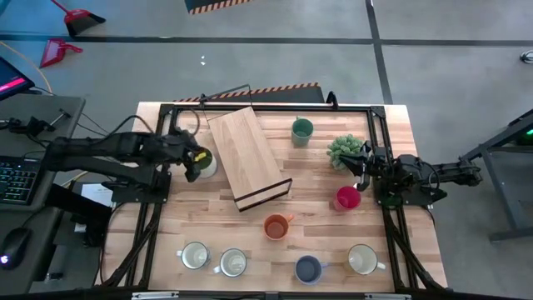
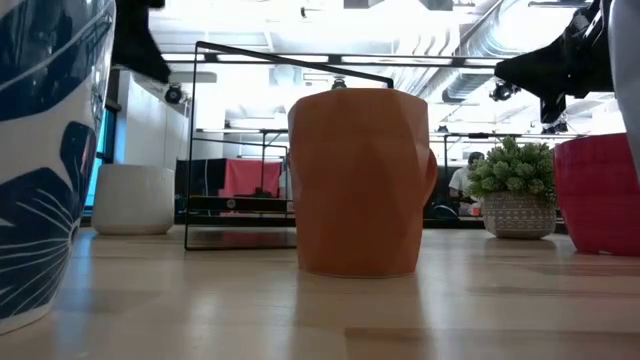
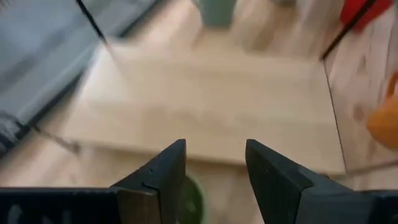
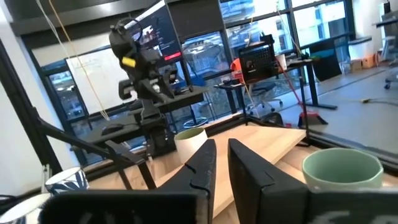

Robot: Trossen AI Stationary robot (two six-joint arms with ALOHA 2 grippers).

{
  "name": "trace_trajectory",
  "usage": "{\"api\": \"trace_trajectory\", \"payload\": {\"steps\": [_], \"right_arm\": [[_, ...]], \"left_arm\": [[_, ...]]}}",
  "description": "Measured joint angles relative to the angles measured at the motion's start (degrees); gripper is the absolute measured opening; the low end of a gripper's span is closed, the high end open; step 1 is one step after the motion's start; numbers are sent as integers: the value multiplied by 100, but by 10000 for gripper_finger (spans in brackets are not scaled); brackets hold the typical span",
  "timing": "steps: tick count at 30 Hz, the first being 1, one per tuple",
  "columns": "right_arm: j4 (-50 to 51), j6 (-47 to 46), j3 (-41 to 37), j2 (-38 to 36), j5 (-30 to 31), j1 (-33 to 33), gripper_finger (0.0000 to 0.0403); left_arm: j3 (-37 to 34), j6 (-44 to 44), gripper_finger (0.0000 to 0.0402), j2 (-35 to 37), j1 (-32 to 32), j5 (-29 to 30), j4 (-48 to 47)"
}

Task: Place coffee mugs
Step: Put the white green mug on the shelf

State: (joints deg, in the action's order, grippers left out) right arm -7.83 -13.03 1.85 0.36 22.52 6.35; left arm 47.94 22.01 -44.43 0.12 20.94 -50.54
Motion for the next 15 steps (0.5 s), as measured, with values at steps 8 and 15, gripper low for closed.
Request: {"api": "trace_trajectory", "payload": {"steps": [8, 15], "right_arm": [[325, -379, 2, 0, -103, 0, 57], [544, -497, 2, 0, -164, 2, 58]], "left_arm": [[0, 623, 159, -745, 201, -526, -638], [2, 948, 159, -1579, 212, -536, -637]]}}
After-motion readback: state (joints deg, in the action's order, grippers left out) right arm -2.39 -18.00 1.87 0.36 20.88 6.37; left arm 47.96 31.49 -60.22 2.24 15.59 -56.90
